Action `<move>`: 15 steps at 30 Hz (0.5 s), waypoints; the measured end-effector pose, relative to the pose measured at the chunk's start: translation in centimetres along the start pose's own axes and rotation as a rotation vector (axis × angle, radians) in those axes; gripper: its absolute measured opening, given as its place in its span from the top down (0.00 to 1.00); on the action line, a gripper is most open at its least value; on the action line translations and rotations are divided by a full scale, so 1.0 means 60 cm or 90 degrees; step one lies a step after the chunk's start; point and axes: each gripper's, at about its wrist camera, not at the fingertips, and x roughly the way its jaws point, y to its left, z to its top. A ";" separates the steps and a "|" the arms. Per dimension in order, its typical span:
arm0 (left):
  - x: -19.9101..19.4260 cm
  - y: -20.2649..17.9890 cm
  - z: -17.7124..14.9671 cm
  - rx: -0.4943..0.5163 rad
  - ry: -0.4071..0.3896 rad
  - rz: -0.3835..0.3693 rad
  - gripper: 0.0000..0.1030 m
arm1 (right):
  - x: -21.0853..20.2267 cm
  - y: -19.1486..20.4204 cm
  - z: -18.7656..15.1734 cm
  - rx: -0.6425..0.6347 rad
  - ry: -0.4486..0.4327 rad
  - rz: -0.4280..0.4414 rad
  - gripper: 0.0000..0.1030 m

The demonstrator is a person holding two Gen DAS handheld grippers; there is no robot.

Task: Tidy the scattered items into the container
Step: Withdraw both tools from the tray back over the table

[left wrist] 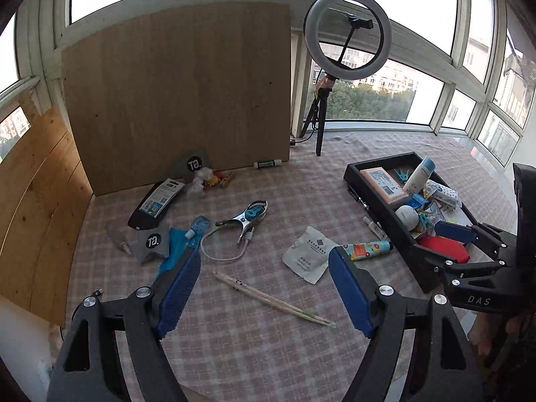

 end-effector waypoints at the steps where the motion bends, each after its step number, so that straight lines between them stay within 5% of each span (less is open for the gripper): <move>1: -0.006 0.007 -0.009 -0.010 0.004 0.002 0.25 | 0.001 0.009 -0.006 -0.004 0.004 -0.001 0.26; 15: -0.031 0.061 -0.066 -0.042 0.035 0.023 0.25 | 0.007 0.075 -0.055 -0.018 0.032 -0.019 0.26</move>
